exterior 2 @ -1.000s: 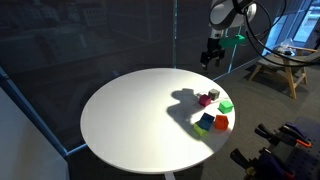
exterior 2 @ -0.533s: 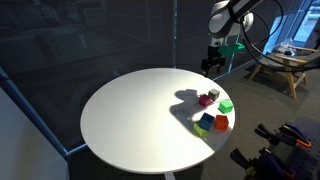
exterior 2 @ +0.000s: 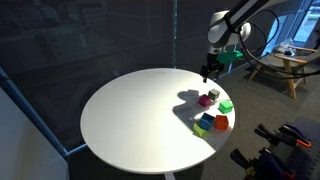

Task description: Pick up the pink block and put it on the blue block

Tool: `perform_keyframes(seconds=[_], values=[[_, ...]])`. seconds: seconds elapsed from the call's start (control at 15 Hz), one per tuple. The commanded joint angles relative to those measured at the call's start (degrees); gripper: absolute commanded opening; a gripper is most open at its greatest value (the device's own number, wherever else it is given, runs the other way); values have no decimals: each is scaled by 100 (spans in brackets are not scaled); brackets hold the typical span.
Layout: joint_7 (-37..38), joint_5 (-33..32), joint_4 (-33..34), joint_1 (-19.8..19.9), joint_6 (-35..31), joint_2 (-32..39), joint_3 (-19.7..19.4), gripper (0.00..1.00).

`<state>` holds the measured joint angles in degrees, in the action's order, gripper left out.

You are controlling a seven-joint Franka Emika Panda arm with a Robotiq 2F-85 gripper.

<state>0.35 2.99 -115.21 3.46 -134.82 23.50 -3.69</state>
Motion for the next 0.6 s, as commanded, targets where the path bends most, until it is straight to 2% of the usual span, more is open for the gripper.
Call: perform_keyframes(seconds=[0.0, 0.53], values=[[-8, -40, -274, 2, -471, 15, 41, 100], [70, -149, -607, -98, -1359, 293, 7, 100]])
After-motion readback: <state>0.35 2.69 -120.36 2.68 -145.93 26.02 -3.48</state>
